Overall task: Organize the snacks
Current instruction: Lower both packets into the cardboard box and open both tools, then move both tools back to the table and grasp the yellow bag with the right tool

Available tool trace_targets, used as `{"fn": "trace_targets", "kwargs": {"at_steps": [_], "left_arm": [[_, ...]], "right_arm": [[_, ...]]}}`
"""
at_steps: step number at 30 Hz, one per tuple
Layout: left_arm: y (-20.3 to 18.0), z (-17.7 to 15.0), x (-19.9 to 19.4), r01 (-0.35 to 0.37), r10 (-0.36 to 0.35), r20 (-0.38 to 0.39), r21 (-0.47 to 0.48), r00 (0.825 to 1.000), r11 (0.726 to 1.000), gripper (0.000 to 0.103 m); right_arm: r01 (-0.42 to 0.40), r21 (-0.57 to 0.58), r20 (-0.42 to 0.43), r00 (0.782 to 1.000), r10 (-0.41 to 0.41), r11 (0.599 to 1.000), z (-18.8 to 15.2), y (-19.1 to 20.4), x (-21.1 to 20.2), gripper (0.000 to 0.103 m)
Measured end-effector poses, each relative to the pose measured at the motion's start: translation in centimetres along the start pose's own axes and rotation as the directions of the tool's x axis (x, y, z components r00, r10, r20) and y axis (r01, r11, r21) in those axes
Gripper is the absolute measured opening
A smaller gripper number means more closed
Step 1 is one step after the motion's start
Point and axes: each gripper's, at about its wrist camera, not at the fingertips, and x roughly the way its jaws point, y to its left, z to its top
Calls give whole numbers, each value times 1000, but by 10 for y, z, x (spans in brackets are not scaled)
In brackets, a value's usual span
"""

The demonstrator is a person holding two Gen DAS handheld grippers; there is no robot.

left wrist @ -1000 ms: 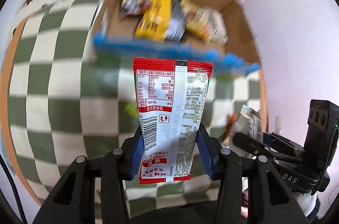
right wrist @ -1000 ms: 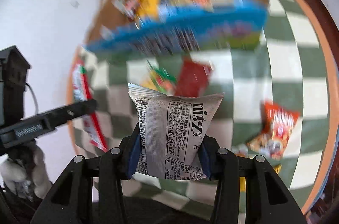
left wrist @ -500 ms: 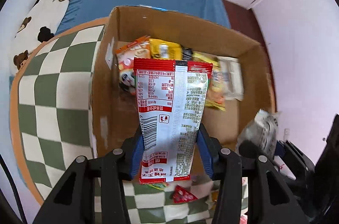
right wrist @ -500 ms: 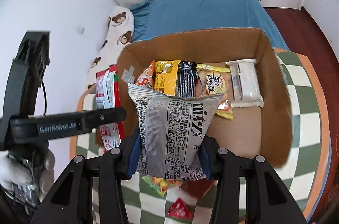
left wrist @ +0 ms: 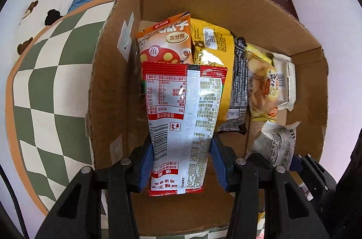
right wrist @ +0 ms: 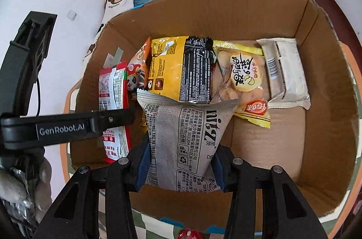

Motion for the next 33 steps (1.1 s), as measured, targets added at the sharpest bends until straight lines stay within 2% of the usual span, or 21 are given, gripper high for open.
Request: {"fn": "trace_targets", "kwargs": {"at_steps": [4,6,7,8,9,11,12,18,22,27,33], "left_arm": [[0,1,-1,4,-4,-3,-3,1000,1000,46],[0,0,0,6,-6,-16,-4,1000,1000,48],[0,0,0,6,-6,-19,-5,1000,1000,49],[1,0,0,8,-8,-17,-10,1000,1000,49],[1,-1,-1,20,-20,-13,-16,1000,1000,52],[4,-3,-4,35,-35,-3,-32,999,999,62],[4,-5,-6,41,-41,7,-33,999,999,63],[0,-17,-13,33,-32,33,-26,999,999,63],[-3,-31,-23,8,-7,97,-8,995,1000,63],[-13,-57,-43,-70,61,212,38,975,997,63],[-25,-87,-66,-111,81,314,79,946,991,63]], "right_arm": [[-17,6,-9,1000,17,1000,1,1,9,49],[-36,8,-23,999,36,999,2,3,14,53],[-45,12,-43,998,45,999,2,3,18,59],[-48,20,-68,996,49,999,2,3,21,78],[-39,29,-90,995,42,999,1,1,26,89],[-31,29,-102,994,34,999,0,-2,29,89],[-26,31,-101,994,29,999,0,-4,29,89],[20,34,-68,998,-17,999,-4,-16,14,89],[86,13,-21,996,-86,996,-10,-20,-1,89],[152,-2,46,987,-152,988,-23,-27,-29,89],[184,-3,114,977,-182,983,-42,-30,-63,89]]}}
